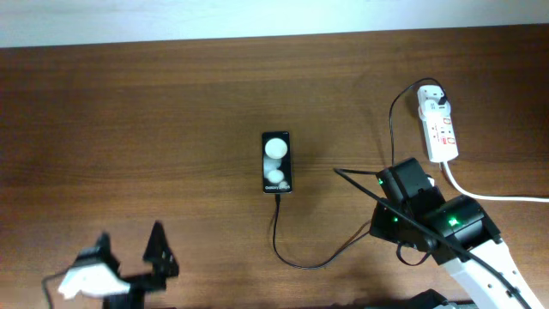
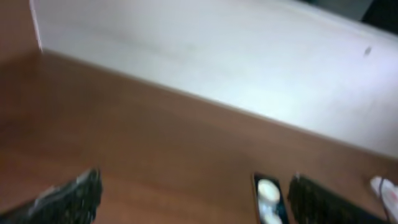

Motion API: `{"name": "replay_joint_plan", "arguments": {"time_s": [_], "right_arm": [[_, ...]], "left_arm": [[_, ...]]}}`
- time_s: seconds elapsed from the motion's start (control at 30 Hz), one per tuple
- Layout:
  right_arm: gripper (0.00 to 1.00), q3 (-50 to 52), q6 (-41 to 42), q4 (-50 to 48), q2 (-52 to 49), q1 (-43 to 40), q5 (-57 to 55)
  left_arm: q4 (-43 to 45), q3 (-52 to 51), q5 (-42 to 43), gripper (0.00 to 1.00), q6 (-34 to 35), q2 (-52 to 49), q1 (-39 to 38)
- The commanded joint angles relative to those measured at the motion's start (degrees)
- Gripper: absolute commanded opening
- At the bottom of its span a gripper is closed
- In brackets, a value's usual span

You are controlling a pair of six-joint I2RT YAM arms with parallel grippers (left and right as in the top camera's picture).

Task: Plug charger to phone and switch on socket
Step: 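Retract the left arm to rest and move right gripper toward power strip, then position the right gripper over the power strip's orange switch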

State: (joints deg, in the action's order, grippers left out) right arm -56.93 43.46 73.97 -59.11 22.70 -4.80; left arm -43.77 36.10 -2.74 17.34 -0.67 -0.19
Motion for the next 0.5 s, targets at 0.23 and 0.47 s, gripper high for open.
{"name": "replay_joint_plan", "arguments": {"time_s": [0.23,0.47], "right_arm": [[0.04,0.15,-0.13,0.63,0.07,-0.24,0.09],[0.04,0.15,-0.13,0.63,0.07,-0.24,-0.13]], "left_arm": [[31.41,-28.09,1.31,0.99,0.07,0.26,0.37],[37.75,-34.88,1.53,0.99,-5.68,0.22,0.37]]}}
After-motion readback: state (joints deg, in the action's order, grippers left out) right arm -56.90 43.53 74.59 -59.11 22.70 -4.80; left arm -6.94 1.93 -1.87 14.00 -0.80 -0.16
